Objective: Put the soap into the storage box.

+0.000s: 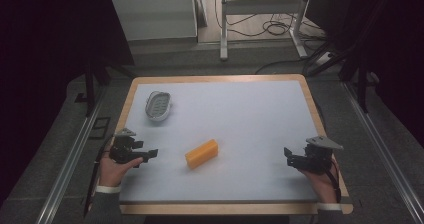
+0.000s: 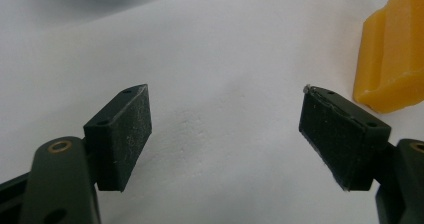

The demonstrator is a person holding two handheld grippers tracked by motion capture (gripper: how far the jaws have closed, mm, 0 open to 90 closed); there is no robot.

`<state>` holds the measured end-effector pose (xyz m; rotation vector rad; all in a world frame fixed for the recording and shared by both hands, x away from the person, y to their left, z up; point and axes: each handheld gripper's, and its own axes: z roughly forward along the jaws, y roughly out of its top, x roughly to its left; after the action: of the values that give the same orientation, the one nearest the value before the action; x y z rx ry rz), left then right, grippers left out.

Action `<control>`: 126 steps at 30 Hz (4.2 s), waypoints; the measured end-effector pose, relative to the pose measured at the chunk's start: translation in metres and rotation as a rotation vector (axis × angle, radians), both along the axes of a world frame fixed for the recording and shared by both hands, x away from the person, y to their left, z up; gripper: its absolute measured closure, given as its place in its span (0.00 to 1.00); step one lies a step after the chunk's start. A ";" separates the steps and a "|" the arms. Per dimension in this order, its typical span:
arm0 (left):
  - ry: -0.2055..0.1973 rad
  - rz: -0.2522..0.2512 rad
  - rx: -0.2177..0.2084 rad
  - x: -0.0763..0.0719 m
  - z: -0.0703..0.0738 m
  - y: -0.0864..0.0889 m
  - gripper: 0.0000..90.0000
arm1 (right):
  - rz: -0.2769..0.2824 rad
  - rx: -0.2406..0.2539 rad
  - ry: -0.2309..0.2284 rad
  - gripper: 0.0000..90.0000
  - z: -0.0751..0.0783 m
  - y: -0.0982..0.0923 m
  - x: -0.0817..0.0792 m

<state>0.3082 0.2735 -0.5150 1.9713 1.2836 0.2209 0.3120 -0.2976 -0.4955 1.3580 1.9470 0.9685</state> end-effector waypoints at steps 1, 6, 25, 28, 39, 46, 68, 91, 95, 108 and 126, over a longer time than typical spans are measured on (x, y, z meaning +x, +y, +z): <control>0.000 0.000 0.000 0.000 0.000 0.000 0.23 | 0.000 0.000 0.000 0.04 0.000 0.000 0.000; -0.012 -0.004 -0.025 -0.003 0.006 0.000 0.24 | 0.016 0.008 0.009 0.04 -0.002 0.001 -0.003; -0.039 -0.002 -0.037 -0.001 0.021 -0.003 0.22 | 0.011 0.025 -0.001 0.04 0.001 -0.006 -0.004; -0.048 -0.022 -0.014 0.000 0.029 -0.007 0.23 | 0.009 0.028 -0.003 0.05 0.002 -0.006 -0.005; -0.067 -0.049 0.016 0.004 0.054 -0.011 0.23 | 0.035 0.005 0.011 0.05 0.000 -0.005 -0.005; -0.060 -0.086 0.042 0.003 0.068 -0.018 0.23 | 0.041 -0.007 0.015 0.05 0.000 -0.005 -0.006; -0.061 -0.178 0.101 0.011 0.081 -0.055 0.24 | 0.027 -0.014 0.015 0.05 -0.001 -0.010 -0.006; -0.085 -0.286 0.150 0.014 0.090 -0.105 0.27 | 0.025 -0.015 0.011 0.05 0.000 -0.011 -0.007; -0.075 -0.304 0.163 0.016 0.089 -0.112 0.27 | 0.026 -0.015 0.012 0.05 0.000 -0.011 -0.007; -0.017 -0.339 0.179 0.021 0.075 -0.130 0.27 | 0.025 -0.019 0.015 0.05 -0.002 -0.011 -0.007; 0.045 -0.400 0.244 0.030 0.062 -0.159 0.28 | 0.023 -0.016 0.018 0.05 -0.003 -0.012 -0.006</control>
<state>0.3379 0.1142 -0.4534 2.4059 0.8945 0.1404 0.3055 -0.3100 -0.4986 1.3421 1.9843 0.9520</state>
